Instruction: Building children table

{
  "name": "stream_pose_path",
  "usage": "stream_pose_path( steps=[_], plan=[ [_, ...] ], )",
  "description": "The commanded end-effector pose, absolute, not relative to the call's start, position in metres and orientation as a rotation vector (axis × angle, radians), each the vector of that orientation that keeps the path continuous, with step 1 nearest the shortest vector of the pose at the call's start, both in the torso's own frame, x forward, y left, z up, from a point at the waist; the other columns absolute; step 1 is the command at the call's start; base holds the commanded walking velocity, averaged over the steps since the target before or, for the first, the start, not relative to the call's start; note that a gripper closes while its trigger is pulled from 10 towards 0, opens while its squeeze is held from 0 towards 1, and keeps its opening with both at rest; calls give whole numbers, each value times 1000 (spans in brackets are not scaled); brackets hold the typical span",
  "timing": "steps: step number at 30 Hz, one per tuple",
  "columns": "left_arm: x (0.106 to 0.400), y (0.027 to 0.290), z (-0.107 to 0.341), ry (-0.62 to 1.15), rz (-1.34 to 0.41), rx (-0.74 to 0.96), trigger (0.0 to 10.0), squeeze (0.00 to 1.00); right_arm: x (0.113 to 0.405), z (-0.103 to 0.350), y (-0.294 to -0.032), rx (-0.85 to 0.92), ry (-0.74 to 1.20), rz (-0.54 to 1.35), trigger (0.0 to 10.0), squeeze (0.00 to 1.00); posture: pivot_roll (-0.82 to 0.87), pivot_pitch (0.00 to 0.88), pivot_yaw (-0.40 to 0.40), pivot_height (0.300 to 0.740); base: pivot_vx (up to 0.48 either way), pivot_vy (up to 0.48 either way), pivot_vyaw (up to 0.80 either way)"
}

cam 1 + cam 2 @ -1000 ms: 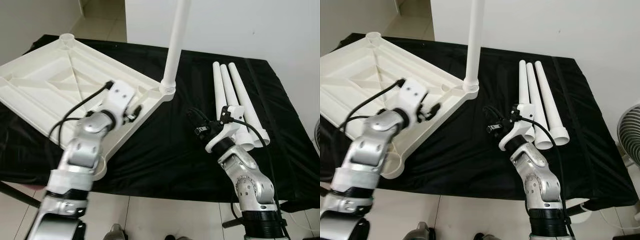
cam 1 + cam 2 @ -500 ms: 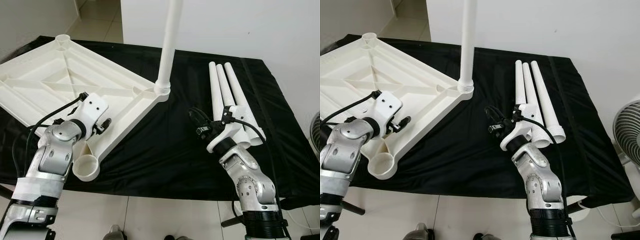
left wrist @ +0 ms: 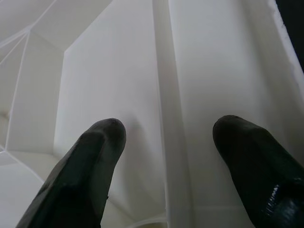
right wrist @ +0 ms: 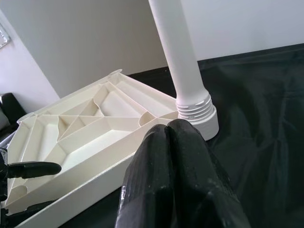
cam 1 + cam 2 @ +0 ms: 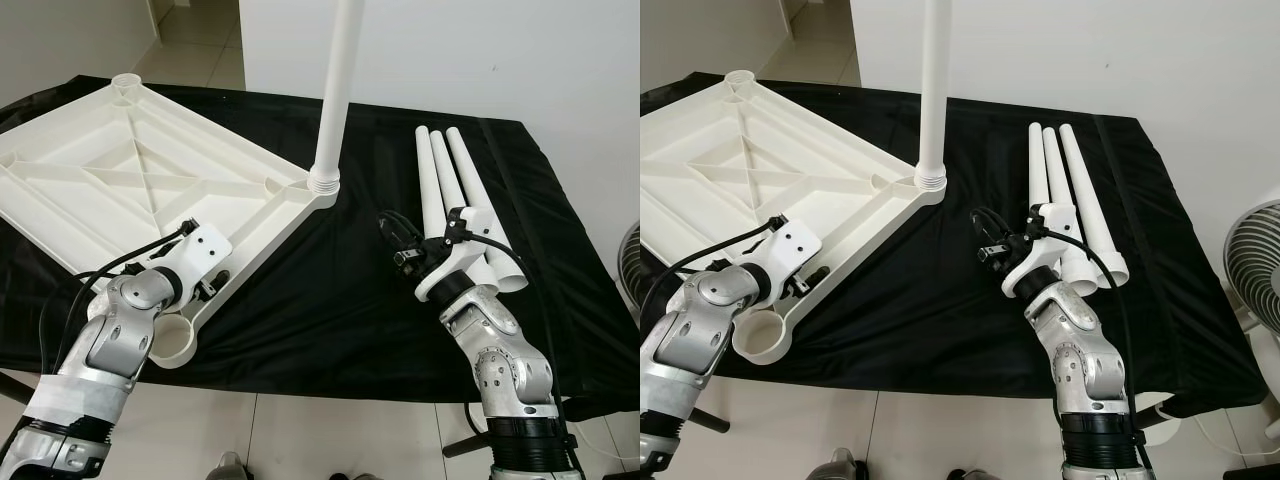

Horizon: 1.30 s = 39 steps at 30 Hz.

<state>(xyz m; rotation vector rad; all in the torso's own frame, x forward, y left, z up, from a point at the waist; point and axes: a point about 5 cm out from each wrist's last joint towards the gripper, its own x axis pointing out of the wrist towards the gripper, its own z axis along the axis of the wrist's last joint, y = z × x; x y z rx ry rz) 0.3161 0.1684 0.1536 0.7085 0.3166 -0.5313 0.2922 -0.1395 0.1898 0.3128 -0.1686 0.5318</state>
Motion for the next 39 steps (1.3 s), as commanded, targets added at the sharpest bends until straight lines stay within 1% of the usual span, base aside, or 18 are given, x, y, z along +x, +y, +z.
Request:
stream_pose_path(
  steps=[1,3,5,6,7,8,9,11,13,14,16,19,20,23,25,29,34,39],
  plan=[
    [309,145,132,392,-707,658,10000,0,293,189,-143,304,-170,520,10000,0,111,79,-54,740,0,0,0],
    [309,145,132,392,-707,658,10000,0,293,189,-143,304,-170,520,10000,0,111,79,-54,740,0,0,0],
    [313,134,133,370,-729,647,10000,0,293,190,-144,303,-174,515,10000,0,98,76,-44,740,0,0,0],
    [313,134,133,370,-729,647,10000,0,293,190,-144,303,-174,515,10000,0,98,76,-44,740,0,0,0],
    [316,123,135,347,-750,640,10000,0,293,190,-145,303,-178,510,10000,0,93,75,-37,740,0,0,0],
    [316,123,135,347,-750,640,10000,0,293,190,-145,303,-178,510,10000,0,93,75,-37,740,0,0,0],
    [320,112,137,329,-766,626,10000,0,293,190,-145,303,-180,506,10000,0,89,75,-31,740,0,0,0],
    [321,106,139,319,-777,617,10000,0,293,191,-145,304,-181,504,10000,0,89,75,-31,740,0,0,0],
    [327,87,142,288,-790,594,10000,0,292,190,-145,306,-184,497,10000,0,80,76,-21,740,0,0,0],
    [327,87,142,288,-790,594,10000,0,292,190,-145,306,-184,497,10000,0,80,76,-21,740,0,0,0],
    [331,74,144,265,-793,583,10000,0,292,190,-145,308,-186,491,10000,0,77,76,-18,740,0,0,0],
    [335,59,145,250,-791,560,10000,0,291,190,-145,314,-186,487,10000,0,73,77,-14,740,0,0,0],
    [335,59,145,250,-791,560,10000,0,291,190,-145,314,-186,487,10000,0,73,77,-14,740,0,0,0],
    [340,39,147,223,-779,534,10000,0,291,189,-145,315,-188,484,10000,0,69,75,-17,740,0,0,0],
    [344,32,152,197,-762,515,10000,0,291,189,-145,314,-189,483,10000,0,70,74,-20,740,0,0,0],
    [348,32,159,170,-744,491,10000,0,291,189,-145,314,-188,483,10000,0,72,74,-21,740,0,0,0],
    [361,49,190,50,-654,383,10000,0,293,188,-142,298,-189,483,10000,0,93,73,-31,740,0,0,0],
    [366,64,214,-40,-608,285,10000,0,296,186,-137,267,-195,470,10000,0,103,73,-35,740,0,0,0]
  ],
)
